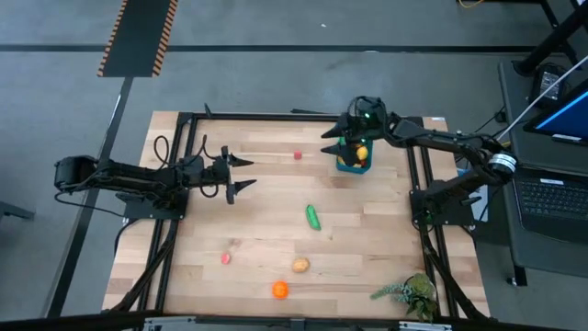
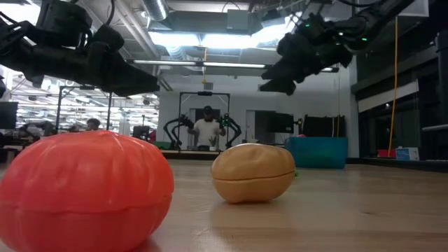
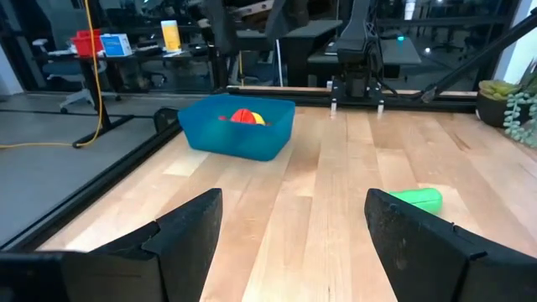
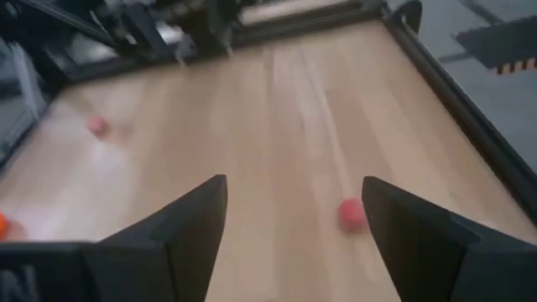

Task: Pick and placing Produce into tupperware
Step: Put the pink peach into the blue bin

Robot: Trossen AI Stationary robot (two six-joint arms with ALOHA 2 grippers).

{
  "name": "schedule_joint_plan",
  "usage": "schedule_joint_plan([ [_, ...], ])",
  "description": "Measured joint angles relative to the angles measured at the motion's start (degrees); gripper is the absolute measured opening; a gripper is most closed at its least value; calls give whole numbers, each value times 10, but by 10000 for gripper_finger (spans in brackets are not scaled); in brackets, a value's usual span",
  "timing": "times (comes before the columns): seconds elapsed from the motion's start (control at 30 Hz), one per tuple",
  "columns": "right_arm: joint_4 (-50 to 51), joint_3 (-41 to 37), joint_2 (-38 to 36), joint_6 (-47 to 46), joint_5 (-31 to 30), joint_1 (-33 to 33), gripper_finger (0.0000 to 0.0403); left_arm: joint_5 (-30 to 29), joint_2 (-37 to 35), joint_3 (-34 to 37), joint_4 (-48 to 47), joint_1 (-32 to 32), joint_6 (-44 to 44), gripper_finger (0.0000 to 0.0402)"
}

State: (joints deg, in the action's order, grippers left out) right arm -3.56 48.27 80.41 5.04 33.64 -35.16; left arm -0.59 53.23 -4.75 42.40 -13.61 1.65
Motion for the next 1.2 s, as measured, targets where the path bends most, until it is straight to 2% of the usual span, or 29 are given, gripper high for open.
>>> schedule_joint_plan([
  [0.17,148,112,76,76,-39,2,277,0,0,0,-4,0,-1,286],
  [0.3,246,204,145,130,-47,2,275,0,0,0,-6,0,-1,286],
  [0.5,332,305,239,207,-72,16,262,0,0,0,-12,0,-1,286],
  [0.63,381,357,288,210,-133,29,262,0,0,0,-25,0,0,286],
  [0.7,407,381,308,211,-142,35,263,0,0,0,-37,0,-1,286],
  [0.87,420,409,343,212,-145,48,263,0,0,0,-44,0,-1,286],
  [1.2,385,413,384,210,-161,66,263,0,0,0,-44,0,-1,286],
])
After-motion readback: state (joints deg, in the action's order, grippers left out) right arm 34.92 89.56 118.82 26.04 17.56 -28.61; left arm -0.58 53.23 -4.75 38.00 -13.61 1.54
